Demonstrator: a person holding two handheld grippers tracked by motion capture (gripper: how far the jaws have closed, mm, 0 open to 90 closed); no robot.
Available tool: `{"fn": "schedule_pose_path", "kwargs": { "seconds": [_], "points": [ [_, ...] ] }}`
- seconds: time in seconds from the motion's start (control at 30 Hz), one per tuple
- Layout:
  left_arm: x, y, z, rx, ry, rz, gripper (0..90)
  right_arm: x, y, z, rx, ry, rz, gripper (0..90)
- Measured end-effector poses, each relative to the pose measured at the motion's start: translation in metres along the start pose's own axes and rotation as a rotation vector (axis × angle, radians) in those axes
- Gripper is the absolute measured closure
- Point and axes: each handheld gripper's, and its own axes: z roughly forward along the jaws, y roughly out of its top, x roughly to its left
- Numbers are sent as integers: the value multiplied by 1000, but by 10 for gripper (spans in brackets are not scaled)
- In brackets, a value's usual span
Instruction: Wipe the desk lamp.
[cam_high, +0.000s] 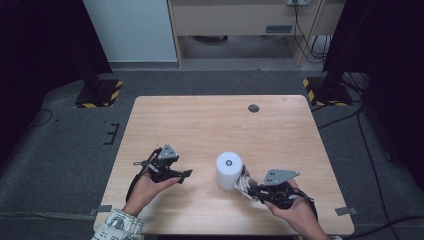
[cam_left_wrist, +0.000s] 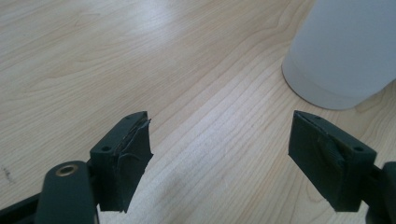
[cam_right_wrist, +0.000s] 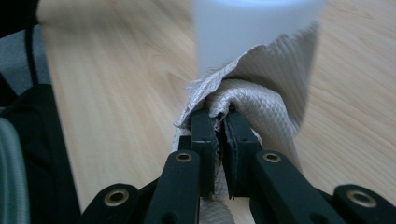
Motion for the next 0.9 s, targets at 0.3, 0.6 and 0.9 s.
{"fn": "schedule_pose_path", "kwargs": {
  "seconds": [0.3, 0.6, 0.9],
  "points": [
    [6, -3, -7, -13, 16, -18, 208, 31, 25, 35, 23, 61, -95, 843],
    [14, -8, -21, -39, 88, -34, 249, 72, 55, 69, 52, 41, -226, 841],
    [20, -14, -22, -30, 113, -73, 254, 88, 67, 119, 88, -1, -219, 838]
  ]
}}
